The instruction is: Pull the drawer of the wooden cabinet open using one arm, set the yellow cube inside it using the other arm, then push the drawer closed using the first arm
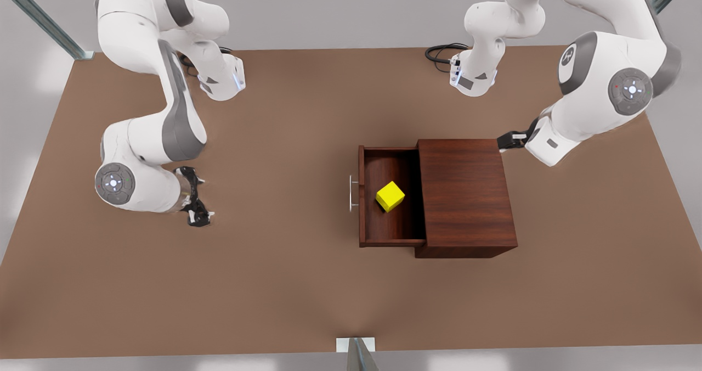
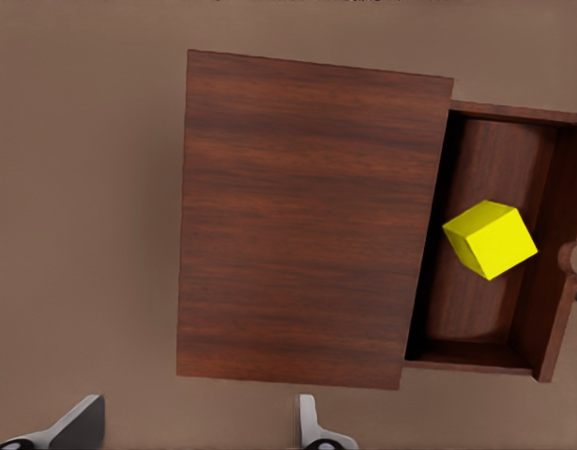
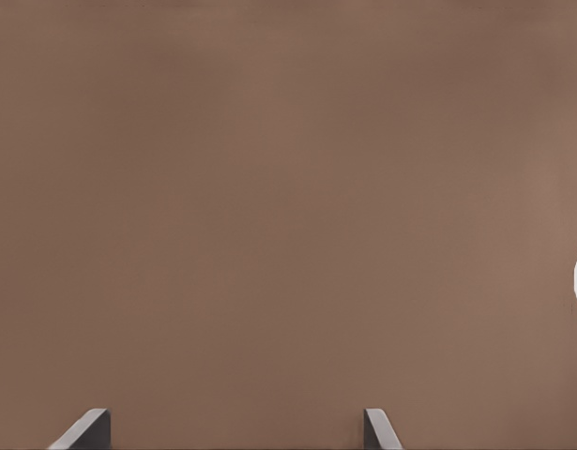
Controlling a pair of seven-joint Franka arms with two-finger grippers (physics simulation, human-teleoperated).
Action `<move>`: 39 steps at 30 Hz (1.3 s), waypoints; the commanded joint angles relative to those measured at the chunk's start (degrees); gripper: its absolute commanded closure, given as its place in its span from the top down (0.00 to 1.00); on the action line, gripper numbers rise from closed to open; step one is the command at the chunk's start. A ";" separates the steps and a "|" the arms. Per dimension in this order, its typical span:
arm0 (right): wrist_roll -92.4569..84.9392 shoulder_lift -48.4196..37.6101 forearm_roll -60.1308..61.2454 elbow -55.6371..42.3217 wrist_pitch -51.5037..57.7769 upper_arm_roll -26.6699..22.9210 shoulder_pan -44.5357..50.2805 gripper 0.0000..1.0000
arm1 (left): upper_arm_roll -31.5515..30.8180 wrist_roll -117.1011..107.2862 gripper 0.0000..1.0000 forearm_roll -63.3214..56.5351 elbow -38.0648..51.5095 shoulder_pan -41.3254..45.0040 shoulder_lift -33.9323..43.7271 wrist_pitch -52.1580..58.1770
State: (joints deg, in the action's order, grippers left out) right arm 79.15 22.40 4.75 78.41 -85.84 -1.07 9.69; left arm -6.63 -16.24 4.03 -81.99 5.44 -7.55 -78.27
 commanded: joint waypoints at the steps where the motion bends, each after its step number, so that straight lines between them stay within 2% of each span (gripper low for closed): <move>1: -75.43 -4.89 -2.11 9.02 -6.70 -4.81 0.32 1.00 | -0.93 -26.28 1.00 0.71 0.95 3.17 -0.01 2.85; 3: -80.82 -12.37 -4.04 17.83 -9.08 -8.25 -0.02 1.00 | -5.42 -42.78 1.00 1.07 2.18 7.64 -0.63 2.68; 7: -80.12 -11.76 -6.42 16.43 -6.36 -8.78 -1.26 1.00 | -5.42 -78.47 1.00 2.03 3.77 20.31 -1.95 -2.05; 10: -80.12 -10.80 -6.42 16.07 -6.18 -8.60 -0.99 1.00 | -5.50 -87.47 1.00 3.71 4.21 27.43 -1.86 -8.12; 13: -79.86 -10.71 -6.42 15.46 -6.09 -8.60 -1.08 1.00 | -5.77 -90.36 1.00 3.88 5.00 32.26 -1.95 -8.92; 18: -79.86 -10.09 -6.51 15.46 -5.66 -8.60 -0.99 1.00 | -5.77 -120.87 1.00 -1.83 9.04 37.28 -8.45 -15.25; 21: -79.86 -10.09 -6.51 15.37 -5.57 -8.60 -0.99 1.00 | -5.59 -121.04 1.00 -2.10 8.78 40.18 -10.30 -17.53; 29: -79.95 -10.00 -6.51 15.46 -5.57 -8.60 -0.90 1.00 | -2.78 -154.44 1.00 -6.14 11.42 40.18 -16.27 -22.98; 33: -79.95 -10.00 -6.51 15.37 -5.48 -8.60 -0.99 1.00 | -2.69 -154.26 1.00 -7.72 11.50 40.79 -20.05 -32.91; 39: -79.95 -10.00 -6.59 15.37 -5.04 -8.60 -0.90 1.00 | -2.16 -150.31 1.00 -8.42 10.80 40.79 -21.28 -32.39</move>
State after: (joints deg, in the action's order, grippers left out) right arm 8.40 12.45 -1.82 93.87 -91.24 -9.65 8.75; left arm -8.78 -135.67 -4.03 -71.15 46.20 -28.85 -108.11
